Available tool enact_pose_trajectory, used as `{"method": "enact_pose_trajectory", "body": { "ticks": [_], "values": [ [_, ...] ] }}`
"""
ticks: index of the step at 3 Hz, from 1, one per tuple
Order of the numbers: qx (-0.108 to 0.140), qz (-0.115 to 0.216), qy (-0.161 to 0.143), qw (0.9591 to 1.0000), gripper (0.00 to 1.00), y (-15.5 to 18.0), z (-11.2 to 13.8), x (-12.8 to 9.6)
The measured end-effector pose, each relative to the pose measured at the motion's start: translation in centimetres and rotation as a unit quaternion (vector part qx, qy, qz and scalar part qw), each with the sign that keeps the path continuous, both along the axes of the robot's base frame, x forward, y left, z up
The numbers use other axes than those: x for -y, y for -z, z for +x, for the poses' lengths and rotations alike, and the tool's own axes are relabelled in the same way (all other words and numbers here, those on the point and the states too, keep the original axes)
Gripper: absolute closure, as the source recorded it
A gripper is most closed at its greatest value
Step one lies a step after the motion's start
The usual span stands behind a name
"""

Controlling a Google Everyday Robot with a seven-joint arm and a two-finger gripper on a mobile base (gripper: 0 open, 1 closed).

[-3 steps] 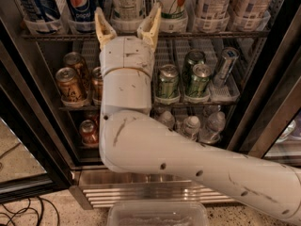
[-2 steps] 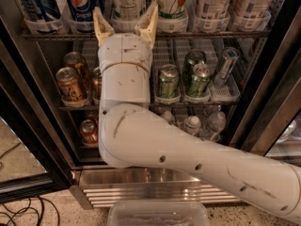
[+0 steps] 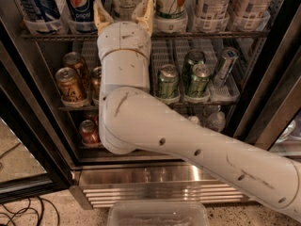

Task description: Pick 7up can from top shelf of fridge

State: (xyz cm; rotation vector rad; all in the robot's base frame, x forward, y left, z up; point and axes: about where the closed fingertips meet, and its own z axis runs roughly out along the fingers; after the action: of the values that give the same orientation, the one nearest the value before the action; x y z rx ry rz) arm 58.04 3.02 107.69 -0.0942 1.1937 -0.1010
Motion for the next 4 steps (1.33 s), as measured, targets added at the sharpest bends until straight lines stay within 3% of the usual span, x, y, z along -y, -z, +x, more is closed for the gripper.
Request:
{"method": "enact_pose_trajectory", "body": {
  "ticks": [2,3,4],
  "values": [
    [-0.012,0.002,0.004,0.9999,0.33,0.2,1.5,0.6],
    [-0.029,0.007,0.002,0.9995,0.40,0.9,2.8,1.1],
    [-0.031,0.006,0.002,0.9995,0.54,0.8,2.9,1.2]
  ]
}}
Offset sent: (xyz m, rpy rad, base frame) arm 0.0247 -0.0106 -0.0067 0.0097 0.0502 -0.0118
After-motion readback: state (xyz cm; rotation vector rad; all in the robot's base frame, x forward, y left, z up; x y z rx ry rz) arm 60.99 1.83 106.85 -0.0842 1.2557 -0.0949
